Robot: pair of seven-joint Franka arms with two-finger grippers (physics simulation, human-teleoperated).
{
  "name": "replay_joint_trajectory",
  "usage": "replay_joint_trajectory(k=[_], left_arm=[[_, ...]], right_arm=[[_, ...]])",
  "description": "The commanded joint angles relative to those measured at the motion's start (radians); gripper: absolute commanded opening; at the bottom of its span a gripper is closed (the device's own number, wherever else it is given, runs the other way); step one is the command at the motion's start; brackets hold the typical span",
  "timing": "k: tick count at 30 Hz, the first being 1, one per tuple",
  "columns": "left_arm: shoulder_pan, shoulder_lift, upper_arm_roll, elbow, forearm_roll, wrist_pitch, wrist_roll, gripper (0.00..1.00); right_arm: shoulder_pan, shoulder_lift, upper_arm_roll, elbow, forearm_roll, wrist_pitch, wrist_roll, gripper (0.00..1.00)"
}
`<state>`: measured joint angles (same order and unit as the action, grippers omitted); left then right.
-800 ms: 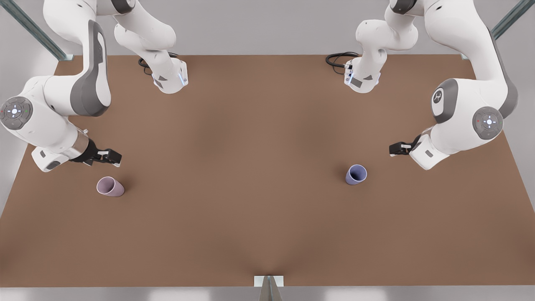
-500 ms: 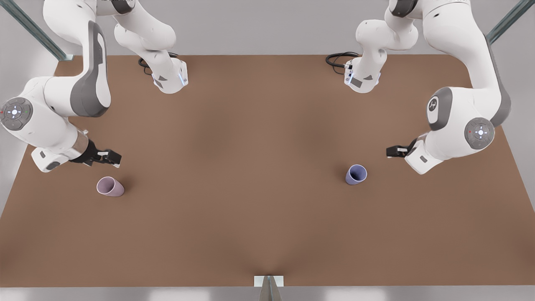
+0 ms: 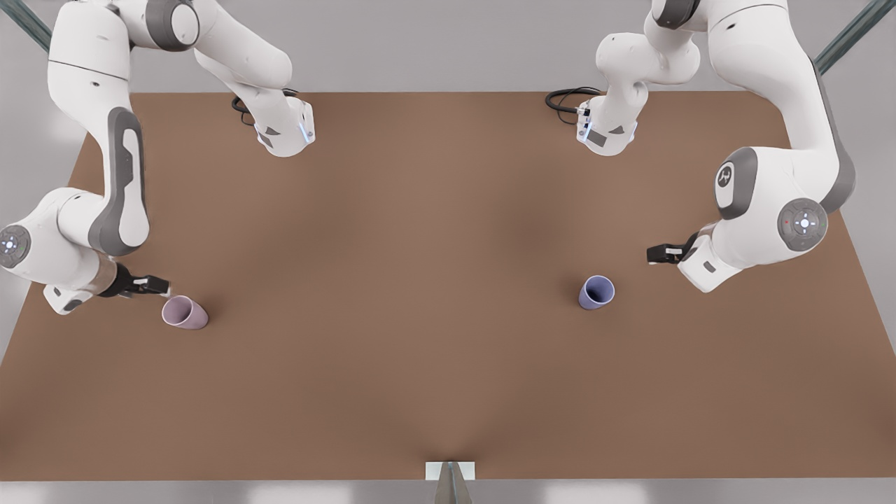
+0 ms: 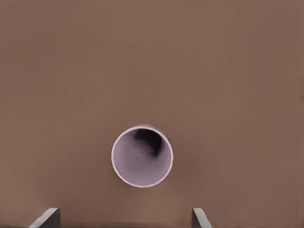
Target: Stack the cups, with the pink cup at the bottom and the purple cup at the top
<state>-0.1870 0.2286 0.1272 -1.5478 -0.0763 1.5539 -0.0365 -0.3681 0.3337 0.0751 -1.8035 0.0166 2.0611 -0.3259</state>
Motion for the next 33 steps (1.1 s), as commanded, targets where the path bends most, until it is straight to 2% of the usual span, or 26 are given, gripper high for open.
replay_joint_trajectory(k=[1, 5, 14, 16, 19, 21, 22, 24, 28, 33], left_arm=[[0.0, 0.001, 0.0, 0.0, 0.001, 0.002, -0.014, 1.0], [0.0, -0.002, -0.001, -0.014, 0.001, 0.0, -0.025, 1.0], [-0.003, -0.017, -0.001, -0.046, 0.0, 0.018, -0.022, 1.0], [-0.005, -0.015, -0.001, -0.046, 0.0, 0.017, -0.022, 1.0], [-0.011, -0.012, -0.001, -0.046, 0.0, 0.018, -0.023, 1.0], [-0.011, -0.011, -0.001, -0.046, 0.0, 0.017, -0.022, 1.0], [-0.011, -0.011, -0.001, -0.046, 0.0, 0.017, -0.023, 1.0], [-0.011, -0.011, -0.001, -0.046, 0.0, 0.017, -0.022, 1.0], [-0.011, -0.011, -0.001, -0.046, 0.001, 0.017, -0.022, 1.0], [-0.011, -0.009, -0.001, -0.046, 0.001, 0.015, -0.022, 1.0]], right_arm=[[-0.003, -0.001, 0.0, -0.019, 0.0, 0.027, -0.009, 1.0], [-0.006, 0.076, 0.003, -0.022, 0.002, 0.18, -0.022, 1.0], [-0.041, 0.151, 0.003, -0.03, 0.002, 0.212, -0.05, 1.0], [-0.04, 0.16, 0.003, -0.031, 0.006, 0.206, -0.05, 0.93], [-0.037, 0.179, 0.005, -0.028, 0.006, 0.195, -0.055, 0.77], [-0.04, 0.192, 0.003, -0.025, 0.006, 0.208, -0.07, 0.7], [-0.035, 0.195, 0.003, -0.022, 0.006, 0.206, -0.068, 0.59], [-0.034, 0.2, 0.003, -0.014, 0.006, 0.209, -0.068, 0.45], [-0.031, 0.209, 0.003, -0.007, 0.005, 0.211, -0.064, 0.25], [-0.032, 0.228, 0.003, -0.004, 0.005, 0.212, -0.059, 0.21]])
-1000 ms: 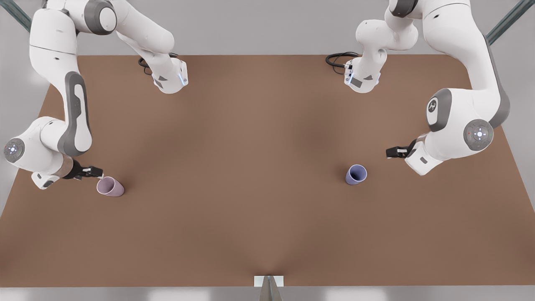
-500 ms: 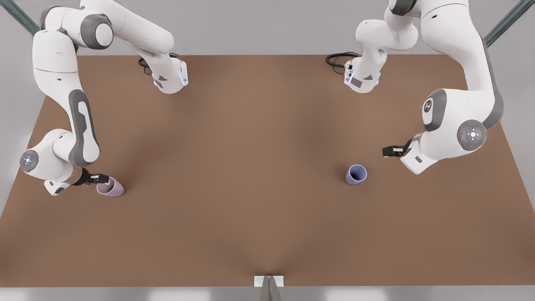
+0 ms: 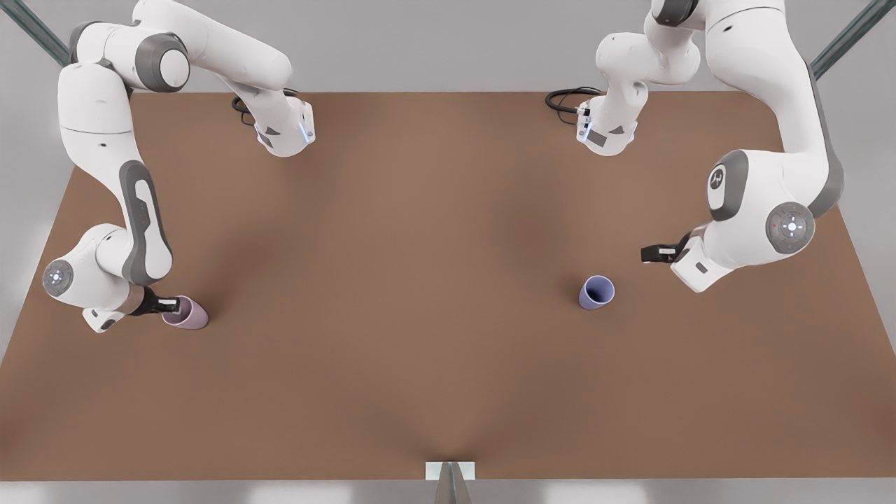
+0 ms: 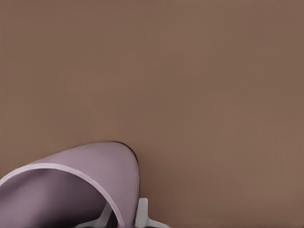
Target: Stack the cups, with the pink cup at the bottom and the purple cup at the top
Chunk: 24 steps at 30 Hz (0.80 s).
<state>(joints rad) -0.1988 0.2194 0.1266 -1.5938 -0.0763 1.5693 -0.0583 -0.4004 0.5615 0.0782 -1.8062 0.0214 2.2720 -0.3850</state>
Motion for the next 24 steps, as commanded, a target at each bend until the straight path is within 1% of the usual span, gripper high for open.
replay_joint_trajectory(k=[1, 10, 13, 14, 15, 17, 19, 22, 24], left_arm=[[0.001, 0.0, 0.001, 0.0, 0.0, 0.0, 0.0, 1.0], [0.001, 0.0, 0.001, 0.002, 0.0, -0.003, 0.0, 1.0], [0.001, -0.002, -0.001, 0.0, 0.0, 0.0, 0.0, 1.0], [0.001, -0.002, 0.001, 0.0, 0.0, 0.002, 0.0, 1.0], [0.001, -0.002, 0.001, 0.0, 0.0, 0.002, 0.0, 1.0], [0.001, -0.003, 0.001, 0.0, 0.001, -0.002, 0.0, 1.0], [0.001, -0.003, 0.001, 0.0, 0.001, -0.002, 0.002, 1.0], [0.001, -0.005, 0.001, 0.0, 0.001, -0.003, 0.0, 1.0], [0.001, -0.006, -0.001, 0.0, 0.0, -0.003, 0.0, 1.0]], right_arm=[[0.0, 0.0, 0.0, 0.001, 0.0, 0.0, 0.0, 0.21], [0.002, -0.005, 0.002, 0.018, 0.002, -0.031, -0.005, 0.21], [0.005, -0.031, 0.009, 0.047, 0.002, -0.066, 0.0, 0.21], [0.005, -0.061, 0.043, 0.036, 0.0, -0.083, 0.005, 0.21], [0.012, -0.08, 0.048, 0.041, 0.0, -0.112, 0.008, 0.21], [0.09, -0.149, 0.052, 0.044, 0.0, -0.181, 0.078, 0.21], [0.184, -0.184, 0.054, 0.074, 0.002, -0.276, 0.23, 0.21], [0.376, -0.189, 0.055, 0.203, 0.003, -0.425, 0.541, 0.21], [0.508, -0.178, 0.055, 0.289, 0.018, -0.459, 0.761, 0.21]])
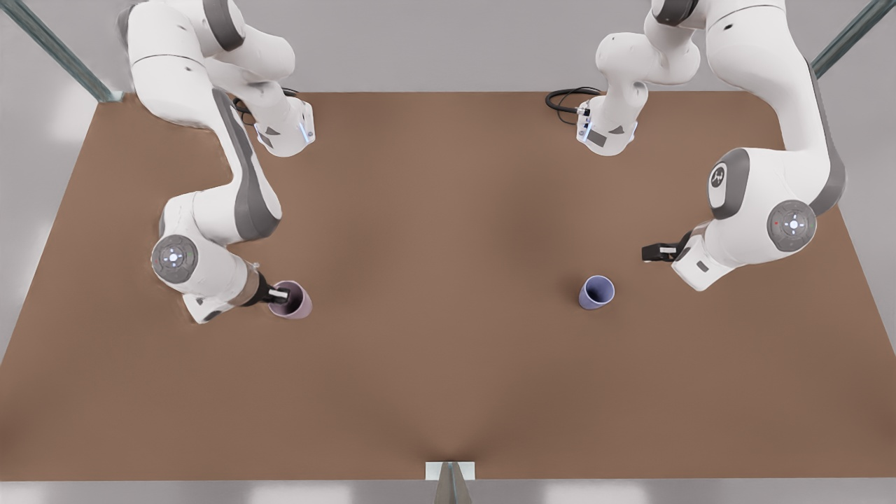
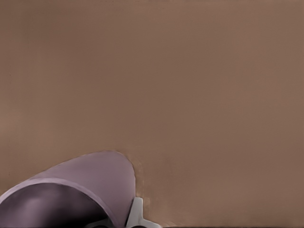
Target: Stack the cups, with the pink cup at the bottom and the purple cup at the top
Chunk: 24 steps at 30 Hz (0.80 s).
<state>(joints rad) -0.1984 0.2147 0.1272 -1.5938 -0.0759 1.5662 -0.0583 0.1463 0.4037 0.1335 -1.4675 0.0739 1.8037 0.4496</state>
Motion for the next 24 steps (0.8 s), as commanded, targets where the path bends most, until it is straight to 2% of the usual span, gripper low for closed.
replay_joint_trajectory(k=[1, 3, 7, 13, 24], left_arm=[[0.001, -0.001, 0.0, 0.0, 0.001, 0.0, 0.0, 1.0], [0.001, 0.0, 0.0, 0.0, 0.001, 0.003, 0.0, 1.0], [0.001, 0.0, 0.0, 0.0, 0.001, 0.005, 0.0, 1.0], [0.001, 0.003, 0.0, 0.0, 0.001, 0.006, 0.0, 1.0], [0.001, 0.005, -0.001, -0.04, 0.001, 0.044, 0.003, 1.0]], right_arm=[[0.021, 0.024, -0.002, 0.044, 0.004, -0.023, 0.059, 0.21], [0.147, 0.17, -0.002, 0.312, 0.004, -0.121, 0.287, 0.21], [0.338, 0.454, -0.002, 0.693, 0.007, -0.098, 0.55, 0.21], [0.446, 0.61, 0.009, 0.762, 0.004, 0.071, 0.59, 0.21], [0.51, 0.718, -0.029, 0.757, -0.078, 0.026, 0.586, 0.21]])
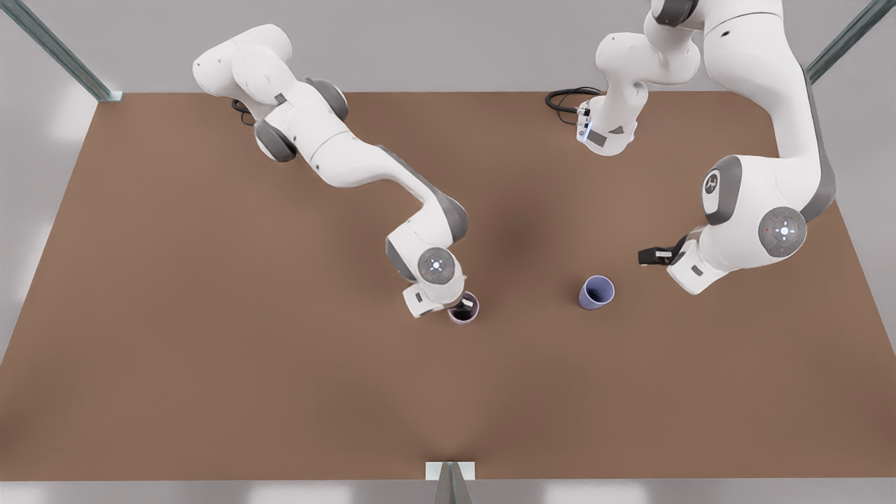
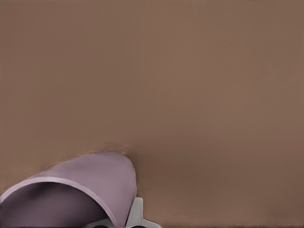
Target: Stack the cups, with the pink cup at the bottom and the purple cup at the top
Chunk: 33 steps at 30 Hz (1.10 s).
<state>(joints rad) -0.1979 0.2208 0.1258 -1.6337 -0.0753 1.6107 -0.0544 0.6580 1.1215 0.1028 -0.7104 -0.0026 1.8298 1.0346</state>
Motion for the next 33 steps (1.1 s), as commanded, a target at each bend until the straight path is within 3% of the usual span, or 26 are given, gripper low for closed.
replay_joint_trajectory(k=[1, 3, 4, 6, 7, 16, 17, 20, 22, 25, 26, 29, 33], left_arm=[[0.0, 0.0, 0.0, 0.0, 0.0, 0.0, 0.001, 1.0], [0.0, 0.002, 0.0, 0.002, 0.0, 0.002, 0.001, 1.0], [0.0, 0.002, 0.0, 0.002, 0.0, 0.003, 0.002, 1.0], [0.0, 0.003, 0.0, 0.002, 0.0, 0.003, 0.004, 1.0], [0.0, 0.003, 0.0, 0.002, 0.0, 0.003, 0.004, 1.0], [0.0, 0.008, 0.0, 0.005, 0.0, 0.003, 0.004, 1.0], [0.0, 0.008, 0.0, 0.005, 0.0, 0.003, 0.004, 1.0], [-0.02, -0.015, 0.0, -0.04, 0.005, 0.066, -0.056, 1.0], [-0.072, -0.038, -0.009, -0.156, 0.005, 0.221, -0.173, 1.0], [-0.094, -0.037, -0.011, -0.242, -0.005, 0.374, -0.176, 1.0], [-0.094, -0.031, -0.011, -0.258, -0.005, 0.414, -0.174, 1.0], [-0.083, -0.005, -0.009, -0.314, -0.005, 0.501, -0.171, 1.0], [-0.077, 0.017, -0.009, -0.38, -0.003, 0.534, -0.165, 1.0]], right_arm=[[0.0, 0.0, 0.0, 0.0, -0.004, -0.004, 0.001, 0.21], [0.005, 0.0, -0.002, -0.003, -0.005, -0.011, 0.001, 0.21], [0.008, 0.0, -0.002, -0.004, -0.005, -0.017, 0.001, 0.27], [0.009, 0.0, -0.002, -0.004, -0.005, -0.003, 0.001, 0.67], [0.012, 0.0, -0.003, -0.004, -0.005, 0.002, 0.002, 0.75], [0.031, -0.002, -0.002, -0.014, -0.027, 0.026, 0.001, 0.85], [0.029, -0.006, -0.002, -0.015, -0.027, 0.019, 0.001, 0.98], [-0.004, -0.071, -0.002, -0.021, -0.05, -0.084, -0.056, 1.0], [-0.104, -0.211, -0.002, -0.104, -0.051, -0.146, -0.134, 1.0], [-0.38, -0.563, -0.002, -0.514, -0.051, -0.061, -0.468, 1.0], [-0.451, -0.62, 0.0, -0.557, -0.051, -0.067, -0.545, 1.0], [-0.617, -0.71, 0.002, -0.551, -0.036, -0.172, -0.887, 1.0], [-0.663, -0.756, -0.002, -0.538, 0.033, -0.261, -0.907, 1.0]])
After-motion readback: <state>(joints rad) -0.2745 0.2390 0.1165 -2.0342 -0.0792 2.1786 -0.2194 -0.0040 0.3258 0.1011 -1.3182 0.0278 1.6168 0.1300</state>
